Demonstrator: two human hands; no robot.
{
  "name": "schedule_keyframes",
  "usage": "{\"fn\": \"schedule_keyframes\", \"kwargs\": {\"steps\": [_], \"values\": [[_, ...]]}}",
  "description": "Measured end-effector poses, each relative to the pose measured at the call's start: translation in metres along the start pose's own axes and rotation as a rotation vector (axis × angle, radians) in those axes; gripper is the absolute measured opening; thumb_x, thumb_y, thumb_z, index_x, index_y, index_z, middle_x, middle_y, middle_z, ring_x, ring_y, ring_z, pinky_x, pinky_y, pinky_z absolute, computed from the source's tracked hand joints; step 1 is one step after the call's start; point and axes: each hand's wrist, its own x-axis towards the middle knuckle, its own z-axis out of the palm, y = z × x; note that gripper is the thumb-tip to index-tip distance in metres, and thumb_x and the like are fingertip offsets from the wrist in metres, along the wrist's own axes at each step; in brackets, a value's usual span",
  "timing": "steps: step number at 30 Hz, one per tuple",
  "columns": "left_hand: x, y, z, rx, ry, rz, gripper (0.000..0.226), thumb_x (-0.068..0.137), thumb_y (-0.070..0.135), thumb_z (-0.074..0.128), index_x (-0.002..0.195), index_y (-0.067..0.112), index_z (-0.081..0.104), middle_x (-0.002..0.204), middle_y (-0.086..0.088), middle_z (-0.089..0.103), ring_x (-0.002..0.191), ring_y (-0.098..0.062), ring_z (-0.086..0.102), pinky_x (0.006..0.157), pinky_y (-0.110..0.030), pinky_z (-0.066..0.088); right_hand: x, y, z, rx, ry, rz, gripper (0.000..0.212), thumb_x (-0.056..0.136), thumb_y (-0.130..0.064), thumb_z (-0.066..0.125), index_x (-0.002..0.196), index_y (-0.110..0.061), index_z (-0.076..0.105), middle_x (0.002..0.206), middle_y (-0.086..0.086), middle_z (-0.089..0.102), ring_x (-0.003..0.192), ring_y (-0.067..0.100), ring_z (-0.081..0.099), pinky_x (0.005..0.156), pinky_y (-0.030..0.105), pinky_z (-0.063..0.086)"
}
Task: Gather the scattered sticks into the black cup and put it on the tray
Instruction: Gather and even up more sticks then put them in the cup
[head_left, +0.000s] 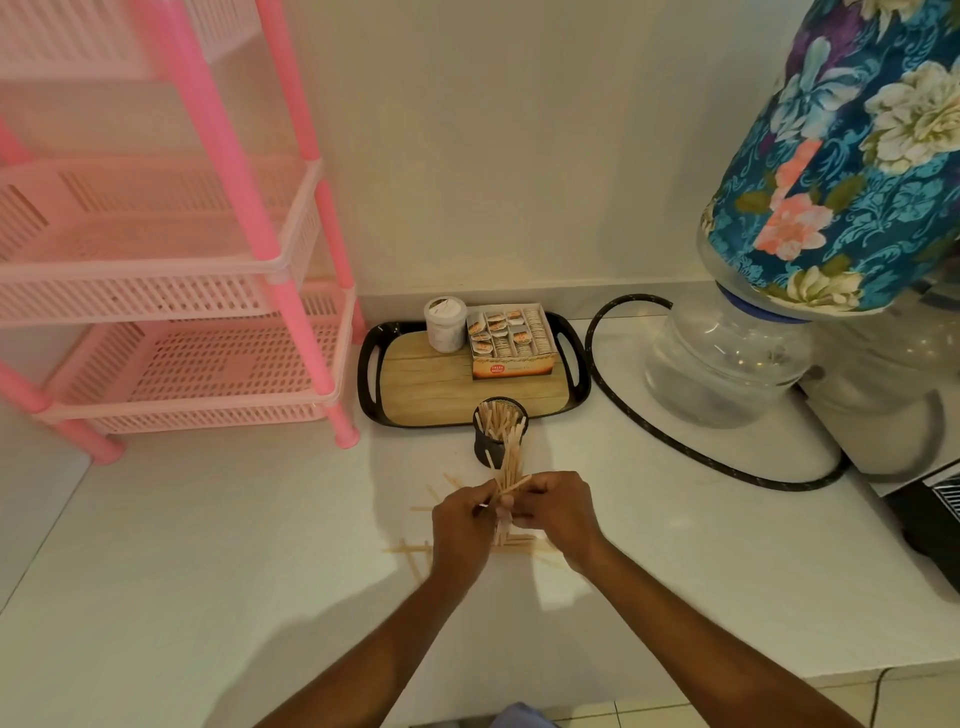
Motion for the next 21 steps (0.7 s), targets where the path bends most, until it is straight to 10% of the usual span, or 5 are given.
{"fn": "schedule_keyframes", "kwargs": {"steps": [11, 16, 21], "values": [[0.005, 0.015, 0.005, 0.047, -0.121, 0.062, 0.028, 0.108, 0.013, 0.054, 0.127, 0.019, 0.074, 0.09, 0.007, 0.075, 0.077, -0.006, 0.068, 0.072, -0.013, 0.052, 0.009, -0.001, 0.004, -0.135, 0.109, -0.144, 0.013, 0.095, -0.01, 0.074, 0.098, -0.017, 0.084, 0.081, 0.002, 0.081, 0.075, 0.019, 0.08, 0.075, 0.036, 0.067], [0.004, 0.036, 0.005, -0.432, -0.229, -0.268, 0.042, 0.109, 0.019, 0.049, 0.129, 0.05, 0.068, 0.111, 0.019, 0.078, 0.103, 0.005, 0.072, 0.077, -0.014, 0.057, 0.012, 0.0, 0.008, -0.443, 0.182, -0.299, 0.016, 0.099, -0.013, 0.068, 0.092, -0.015, 0.082, 0.074, 0.0, 0.076, 0.067, 0.02, 0.072, 0.067, 0.04, 0.063], [0.005, 0.043, 0.005, -0.413, -0.12, -0.245, 0.035, 0.112, 0.032, 0.042, 0.119, 0.05, 0.071, 0.11, 0.015, 0.077, 0.112, -0.005, 0.07, 0.092, -0.028, 0.058, 0.015, -0.005, 0.007, -0.549, 0.182, -0.354, 0.022, 0.101, -0.014, 0.066, 0.082, -0.014, 0.078, 0.066, -0.002, 0.071, 0.061, 0.017, 0.066, 0.06, 0.033, 0.058]]}}
